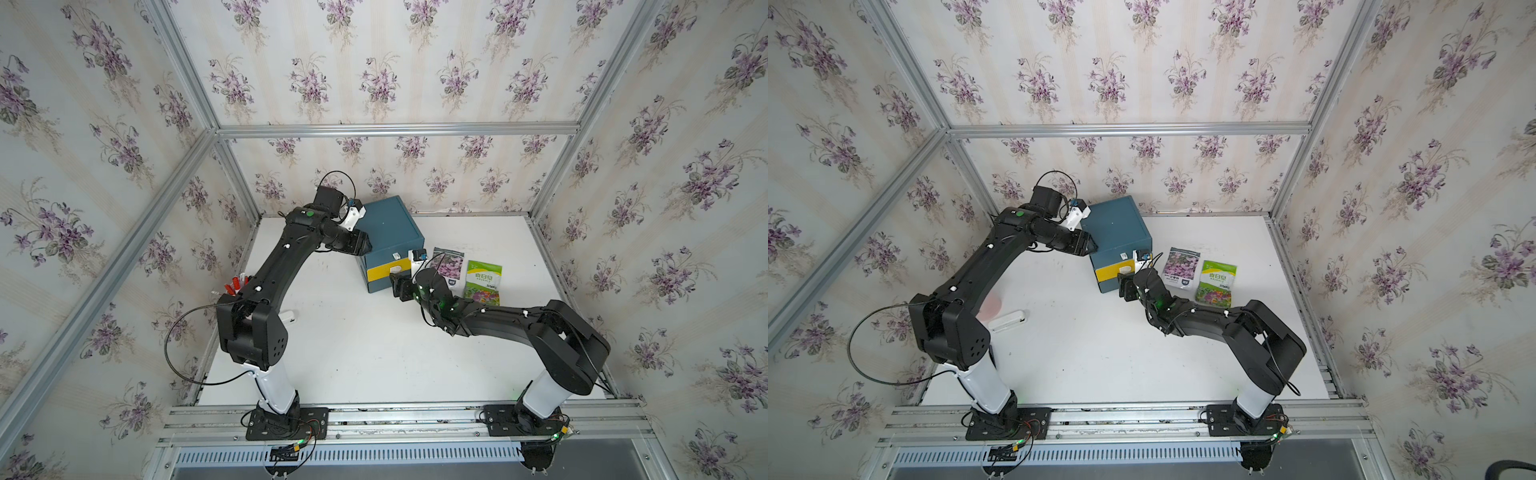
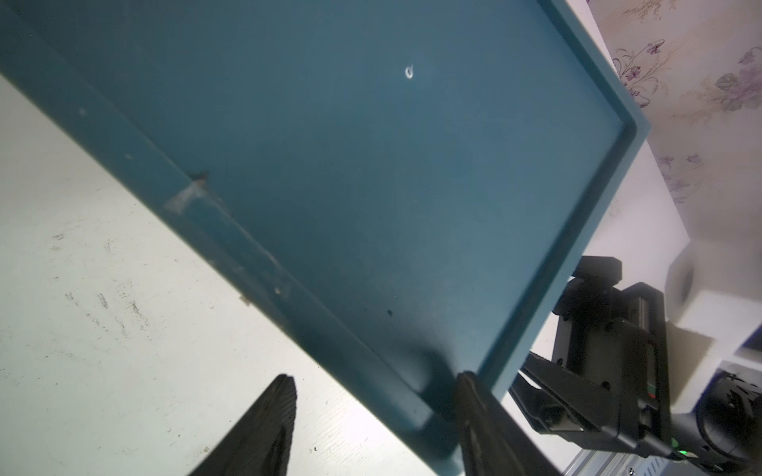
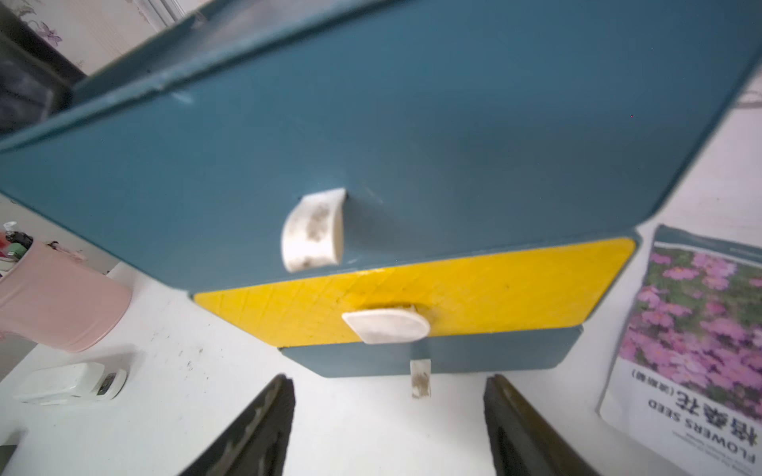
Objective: Take the seed bags out of the drawer
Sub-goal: Close the drawer in the storage box.
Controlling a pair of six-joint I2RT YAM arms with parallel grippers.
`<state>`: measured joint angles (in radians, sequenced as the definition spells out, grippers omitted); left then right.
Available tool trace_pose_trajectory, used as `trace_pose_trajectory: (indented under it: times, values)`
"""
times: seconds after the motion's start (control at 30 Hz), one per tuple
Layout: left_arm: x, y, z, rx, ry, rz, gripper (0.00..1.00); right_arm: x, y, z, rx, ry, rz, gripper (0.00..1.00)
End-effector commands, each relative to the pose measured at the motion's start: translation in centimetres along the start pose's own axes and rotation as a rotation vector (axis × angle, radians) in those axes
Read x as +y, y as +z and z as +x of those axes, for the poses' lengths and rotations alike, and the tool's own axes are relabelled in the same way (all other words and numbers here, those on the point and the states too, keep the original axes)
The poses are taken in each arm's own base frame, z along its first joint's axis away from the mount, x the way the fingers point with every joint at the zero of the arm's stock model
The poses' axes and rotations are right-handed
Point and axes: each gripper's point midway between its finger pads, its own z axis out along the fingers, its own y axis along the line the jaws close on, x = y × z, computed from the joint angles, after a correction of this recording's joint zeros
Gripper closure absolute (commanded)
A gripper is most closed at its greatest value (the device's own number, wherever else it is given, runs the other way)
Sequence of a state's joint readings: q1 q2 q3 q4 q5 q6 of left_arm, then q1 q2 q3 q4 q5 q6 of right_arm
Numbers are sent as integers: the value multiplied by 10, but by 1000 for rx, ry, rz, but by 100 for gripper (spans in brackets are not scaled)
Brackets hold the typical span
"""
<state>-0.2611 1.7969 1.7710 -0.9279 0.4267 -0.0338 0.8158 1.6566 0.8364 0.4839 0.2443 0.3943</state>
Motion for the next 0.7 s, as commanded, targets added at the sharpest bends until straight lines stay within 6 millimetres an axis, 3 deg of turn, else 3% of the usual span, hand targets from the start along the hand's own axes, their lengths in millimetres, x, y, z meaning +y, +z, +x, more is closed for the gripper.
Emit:
trace_pose_trajectory:
  times: [0.0,0.2,0.37,0.67]
  values:
    - [16,4,41,170,-35,-83,35,-6,-6,18,91,105,-1,24]
    - [17,6,37,163,-42,-82,35,-8,-6,39,195,279,-46,24]
    - [18,7,36,164,-42,-84,35,-10,7,51,267,412,-65,25]
    - [17,5,36,170,-34,-86,35,-11,27,58,310,495,-100,31]
